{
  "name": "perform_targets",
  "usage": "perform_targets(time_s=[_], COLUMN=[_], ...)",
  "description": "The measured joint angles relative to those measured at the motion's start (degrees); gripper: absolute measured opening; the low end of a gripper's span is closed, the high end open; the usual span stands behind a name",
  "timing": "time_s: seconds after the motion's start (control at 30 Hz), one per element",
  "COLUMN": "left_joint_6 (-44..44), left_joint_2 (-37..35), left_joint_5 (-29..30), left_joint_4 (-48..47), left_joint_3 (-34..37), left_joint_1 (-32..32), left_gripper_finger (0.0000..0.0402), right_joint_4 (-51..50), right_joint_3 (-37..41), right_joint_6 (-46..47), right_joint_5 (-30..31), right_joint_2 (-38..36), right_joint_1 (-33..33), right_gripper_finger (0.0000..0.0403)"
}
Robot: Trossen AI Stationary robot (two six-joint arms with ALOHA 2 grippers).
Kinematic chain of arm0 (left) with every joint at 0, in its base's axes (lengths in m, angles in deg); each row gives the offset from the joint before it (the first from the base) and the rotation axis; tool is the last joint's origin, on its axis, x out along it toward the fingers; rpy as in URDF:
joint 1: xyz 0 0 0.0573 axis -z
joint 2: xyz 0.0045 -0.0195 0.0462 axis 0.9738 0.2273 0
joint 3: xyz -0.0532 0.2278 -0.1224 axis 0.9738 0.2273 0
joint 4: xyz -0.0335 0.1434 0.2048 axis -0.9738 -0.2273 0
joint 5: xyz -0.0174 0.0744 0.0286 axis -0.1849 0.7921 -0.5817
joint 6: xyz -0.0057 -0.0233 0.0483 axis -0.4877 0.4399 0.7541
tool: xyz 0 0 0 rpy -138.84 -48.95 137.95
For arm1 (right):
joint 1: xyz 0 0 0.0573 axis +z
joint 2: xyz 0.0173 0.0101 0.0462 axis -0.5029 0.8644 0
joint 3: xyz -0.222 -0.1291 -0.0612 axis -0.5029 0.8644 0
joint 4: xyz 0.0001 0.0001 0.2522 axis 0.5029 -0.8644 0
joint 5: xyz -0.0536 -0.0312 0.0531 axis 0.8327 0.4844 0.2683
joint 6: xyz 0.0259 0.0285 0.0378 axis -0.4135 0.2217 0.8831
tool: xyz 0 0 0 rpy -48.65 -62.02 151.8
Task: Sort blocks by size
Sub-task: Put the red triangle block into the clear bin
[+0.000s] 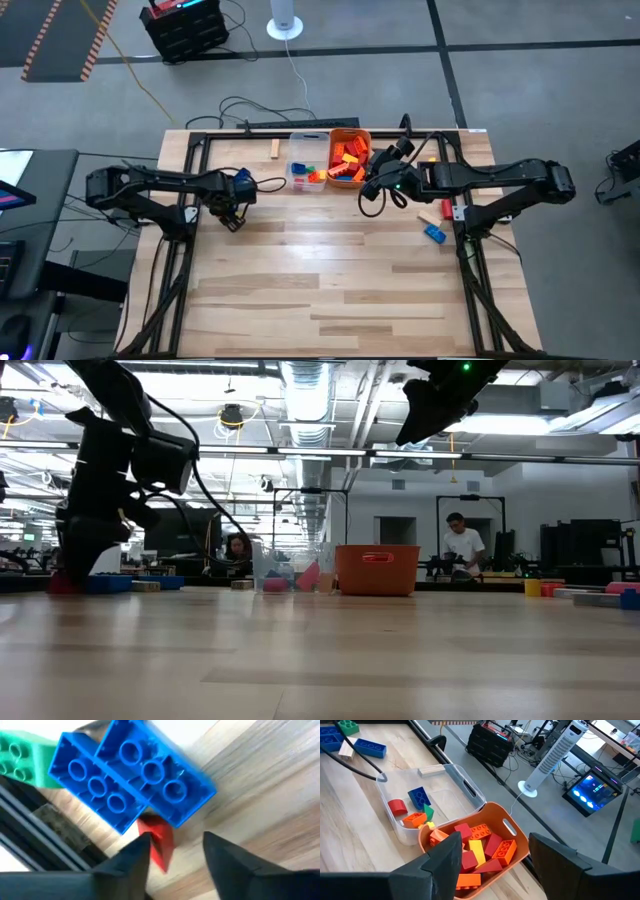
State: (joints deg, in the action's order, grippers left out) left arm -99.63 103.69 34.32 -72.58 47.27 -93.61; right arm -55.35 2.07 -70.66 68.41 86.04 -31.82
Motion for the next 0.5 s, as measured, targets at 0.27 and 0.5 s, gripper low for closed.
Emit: perform_targets(time_s=[0.27, 0.5], left_joint_6=[0.8, 3.5], left_joint_2=[0.0, -0.1], left_joint_5=[0.0, -0.6], left_joint_4=[0.5, 1.3], left_joint_3=[0.0, -0.2], left_joint_1=[0.6, 1.1], left_gripper_finger=[0.0047, 0.0008], right_joint_4=[-0.1, -0.1], right_joint_3=[0.0, 0.0], right_joint_6=[0.0, 0.0], right_joint_5=[0.0, 0.0], right_joint_2=[0.0, 0.0], right_joint_1=[0.0, 0.0], right_gripper_finger=[0.0260, 0.0260])
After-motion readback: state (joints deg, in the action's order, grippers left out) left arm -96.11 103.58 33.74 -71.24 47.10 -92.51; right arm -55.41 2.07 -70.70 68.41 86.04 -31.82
